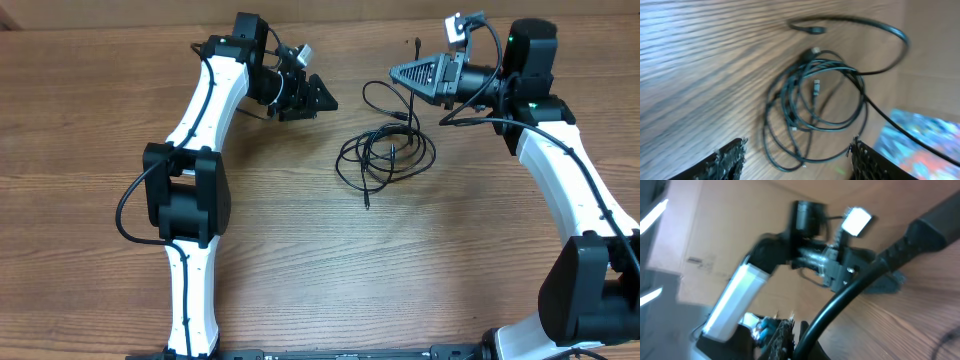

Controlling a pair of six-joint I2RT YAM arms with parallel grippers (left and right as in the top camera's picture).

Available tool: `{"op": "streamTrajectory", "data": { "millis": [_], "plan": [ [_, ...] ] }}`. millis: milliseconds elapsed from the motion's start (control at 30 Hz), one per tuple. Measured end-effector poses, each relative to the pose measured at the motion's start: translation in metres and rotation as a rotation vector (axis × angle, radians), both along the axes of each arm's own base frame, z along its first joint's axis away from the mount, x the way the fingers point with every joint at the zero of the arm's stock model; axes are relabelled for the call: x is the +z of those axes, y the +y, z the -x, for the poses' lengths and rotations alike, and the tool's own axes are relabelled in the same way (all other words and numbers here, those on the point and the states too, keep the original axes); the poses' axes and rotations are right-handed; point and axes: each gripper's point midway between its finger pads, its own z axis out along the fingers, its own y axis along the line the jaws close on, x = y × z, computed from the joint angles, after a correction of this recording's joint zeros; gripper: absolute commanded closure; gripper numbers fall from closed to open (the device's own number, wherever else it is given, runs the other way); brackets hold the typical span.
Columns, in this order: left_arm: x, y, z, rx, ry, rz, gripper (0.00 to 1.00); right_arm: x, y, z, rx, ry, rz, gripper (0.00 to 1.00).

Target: Untangle cables

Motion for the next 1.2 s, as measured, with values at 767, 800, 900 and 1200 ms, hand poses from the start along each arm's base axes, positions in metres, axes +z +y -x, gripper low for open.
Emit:
{"op": "streamTrajectory", "data": {
  "millis": [767, 800, 900, 1200],
  "plan": [
    [-0.029, -0.014, 0.011, 0.011, 0.0, -0.254, 0.28, -0.144, -0.111, 0.01, -0.504, 0.381, 0.768, 0.82],
    [-0.03, -0.014, 0.011, 0.012, 0.0, -0.257, 0.28, -0.146, -0.117, 0.009, -0.527, 0.381, 0.797, 0.77],
    [-0.03, -0.013, 0.01, 0.013, -0.001, -0.261, 0.27, -0.148, -0.128, 0.008, -0.569, 0.378, 0.848, 0.53],
    [-0.031, -0.012, 0.01, 0.015, -0.003, -0.267, 0.25, -0.145, -0.138, -0.001, -0.618, 0.338, 0.887, 0.13]
  ]
}}
